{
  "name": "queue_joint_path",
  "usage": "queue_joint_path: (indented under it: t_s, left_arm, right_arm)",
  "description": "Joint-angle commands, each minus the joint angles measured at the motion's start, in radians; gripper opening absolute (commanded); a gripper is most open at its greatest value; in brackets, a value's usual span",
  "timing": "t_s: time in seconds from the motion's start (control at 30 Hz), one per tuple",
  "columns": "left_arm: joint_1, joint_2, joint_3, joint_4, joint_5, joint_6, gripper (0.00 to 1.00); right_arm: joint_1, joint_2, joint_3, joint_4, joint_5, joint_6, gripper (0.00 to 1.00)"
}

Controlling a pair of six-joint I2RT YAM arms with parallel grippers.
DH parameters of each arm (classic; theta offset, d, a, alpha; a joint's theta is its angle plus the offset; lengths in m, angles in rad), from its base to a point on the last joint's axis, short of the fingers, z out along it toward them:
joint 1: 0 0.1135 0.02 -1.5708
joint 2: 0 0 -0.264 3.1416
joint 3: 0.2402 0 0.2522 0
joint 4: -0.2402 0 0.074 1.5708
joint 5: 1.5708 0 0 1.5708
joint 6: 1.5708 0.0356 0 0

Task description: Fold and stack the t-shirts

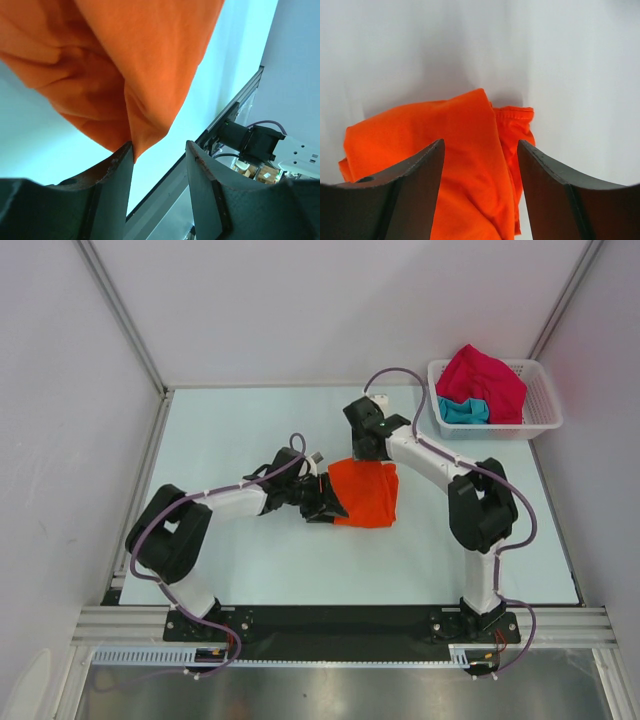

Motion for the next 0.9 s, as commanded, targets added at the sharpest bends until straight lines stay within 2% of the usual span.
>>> queue_joint_path:
  t_s: [0.0,0.53,0.87]
  left_arm:
    - [-0.008,-0.054,-0.015,0.000,-0.024,0.023,0.50]
    - [-0.008,0.000,-0.019,-0.007,-0.022,0.032,0.50]
    - [-0.006,-0.003,-0.004,-0.034,-0.053,0.049,0.50]
  right_arm:
    - [0.017,0.066,0.049,-0.009,-0.020,-0.011,0.65]
    - [-0.091,0.173,0.075,0.047,0.004,-0.094,0.65]
    - [-0.082,0.107,0.152,-0.010,0.026,-0.116,0.65]
